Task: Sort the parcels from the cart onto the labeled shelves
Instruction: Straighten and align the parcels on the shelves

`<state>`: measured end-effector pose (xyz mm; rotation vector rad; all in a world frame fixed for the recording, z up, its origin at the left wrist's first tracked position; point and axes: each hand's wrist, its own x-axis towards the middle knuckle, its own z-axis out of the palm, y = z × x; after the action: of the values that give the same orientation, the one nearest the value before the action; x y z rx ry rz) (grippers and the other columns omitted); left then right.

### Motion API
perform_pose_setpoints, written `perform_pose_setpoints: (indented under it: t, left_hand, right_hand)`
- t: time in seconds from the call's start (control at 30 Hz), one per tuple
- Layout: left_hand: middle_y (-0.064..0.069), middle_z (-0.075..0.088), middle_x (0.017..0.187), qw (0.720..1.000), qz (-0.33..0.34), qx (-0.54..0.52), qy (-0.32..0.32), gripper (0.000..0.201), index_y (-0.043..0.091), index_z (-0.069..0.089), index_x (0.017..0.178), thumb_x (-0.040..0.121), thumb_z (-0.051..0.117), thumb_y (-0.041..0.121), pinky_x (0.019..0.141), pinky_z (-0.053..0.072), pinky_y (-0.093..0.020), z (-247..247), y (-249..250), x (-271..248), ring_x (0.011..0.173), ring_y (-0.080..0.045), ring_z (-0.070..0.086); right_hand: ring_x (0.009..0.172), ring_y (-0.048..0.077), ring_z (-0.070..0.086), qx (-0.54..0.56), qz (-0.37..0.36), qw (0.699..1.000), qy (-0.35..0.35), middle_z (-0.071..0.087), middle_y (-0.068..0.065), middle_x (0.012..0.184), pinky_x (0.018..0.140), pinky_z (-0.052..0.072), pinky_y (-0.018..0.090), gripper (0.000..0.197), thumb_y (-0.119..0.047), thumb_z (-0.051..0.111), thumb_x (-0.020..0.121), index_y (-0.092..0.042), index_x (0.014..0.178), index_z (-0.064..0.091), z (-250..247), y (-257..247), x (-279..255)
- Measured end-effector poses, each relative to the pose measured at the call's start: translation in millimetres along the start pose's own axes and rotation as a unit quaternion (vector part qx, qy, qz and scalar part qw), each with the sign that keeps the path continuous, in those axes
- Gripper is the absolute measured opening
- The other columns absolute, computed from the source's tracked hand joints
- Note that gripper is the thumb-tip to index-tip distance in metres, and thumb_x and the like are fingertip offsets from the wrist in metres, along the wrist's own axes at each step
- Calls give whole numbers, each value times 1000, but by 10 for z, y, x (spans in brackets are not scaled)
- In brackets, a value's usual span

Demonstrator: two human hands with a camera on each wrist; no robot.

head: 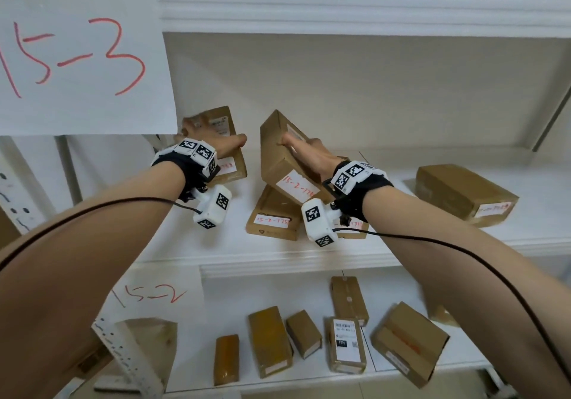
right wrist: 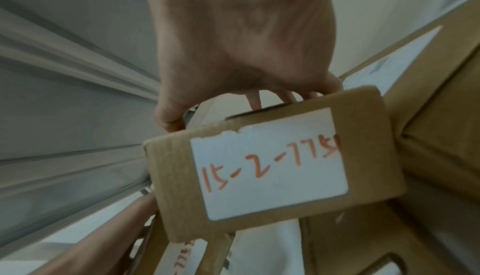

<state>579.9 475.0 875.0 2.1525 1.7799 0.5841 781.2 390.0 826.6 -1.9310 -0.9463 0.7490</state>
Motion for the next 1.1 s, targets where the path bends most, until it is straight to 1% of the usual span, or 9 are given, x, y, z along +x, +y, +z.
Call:
perform_pose_setpoints:
  t: [0.2, 0.33, 0.47, 0.6, 0.7, 0.87, 0.97, 1.03, 1.1]
  left_hand:
    - [-14, 21, 152, 1000, 10, -23, 12, 104, 21, 17, 153, 73, 62, 69, 113, 30, -54, 97, 257, -80, 139, -47, 24]
    - [-15, 20, 152, 999, 13, -34, 12, 103, 22, 17, 152, 72, 61, 71, 113, 30, -54, 146, 474, -157, 139, -47, 24]
    - [-16, 18, 153, 999, 30, -33, 29, 103, 23, 13, 152, 74, 63, 67, 113, 27, -57, 139, 663, -239, 139, -49, 21]
    - [-18, 16, 155, 999, 26, -10, 45, 102, 21, 12, 153, 78, 64, 65, 114, 24, -58, 97, 736, -348, 141, -50, 17]
    - [-18, 17, 156, 998, 25, -1, 50, 102, 21, 13, 154, 79, 63, 68, 115, 22, -59, 73, 724, -390, 142, -52, 17]
    - [-17, 21, 154, 998, 24, -4, 50, 101, 23, 15, 154, 78, 61, 72, 114, 23, -58, 64, 757, -471, 141, -51, 21]
    - [-17, 23, 152, 998, 34, -19, 45, 99, 23, 18, 154, 79, 60, 72, 114, 25, -58, 128, 908, -536, 139, -51, 24]
    - [-16, 24, 151, 998, 50, -31, 34, 99, 24, 20, 154, 77, 59, 74, 112, 28, -57, 207, 1068, -581, 138, -50, 26]
    - [-15, 24, 151, 996, 69, -42, 21, 100, 26, 20, 153, 75, 59, 75, 111, 29, -57, 300, 1273, -638, 137, -50, 26]
  right_hand:
    - [112, 34, 61, -16, 2, 999, 34, 60, 13, 124, 97, 50, 50, 118, -85, 67, 46, -23, 142, 36, -341, 120, -316]
    - [116, 33, 57, -36, -5, 998, 54, 58, 11, 130, 100, 49, 49, 115, -85, 66, 45, -25, 140, 41, -523, 215, -361]
    - [135, 44, 40, -97, -5, 994, 47, 36, 14, 151, 111, 38, 58, 121, -83, 66, 52, -30, 153, 26, -440, 264, -429]
    - [147, 45, 25, -178, -17, 984, 29, 25, 17, 163, 116, 27, 62, 126, -87, 62, 58, -21, 157, 21, -268, 388, -393]
    - [151, 46, 13, -239, 9, 971, 26, 15, 23, 165, 121, 19, 60, 111, -76, 60, 79, -12, 159, 16, -223, 416, -300]
    - [138, 40, 36, -280, -78, 955, 64, 44, 19, 148, 112, 33, 48, 62, -53, 54, 94, -12, 141, 48, -564, 388, -212]
    - [138, 44, 37, -377, -43, 923, 56, 41, 17, 150, 113, 34, 55, 79, -64, 62, 82, -20, 145, 45, -947, 643, -155]
    - [139, 43, 38, -381, 6, 924, 17, 33, 17, 155, 112, 38, 51, 96, -66, 71, 74, -23, 152, 35, -1149, 881, -139]
    - [138, 43, 37, -369, 31, 929, 6, 26, 16, 156, 111, 36, 48, 94, -59, 71, 79, -29, 156, 27, -1318, 1081, -115]
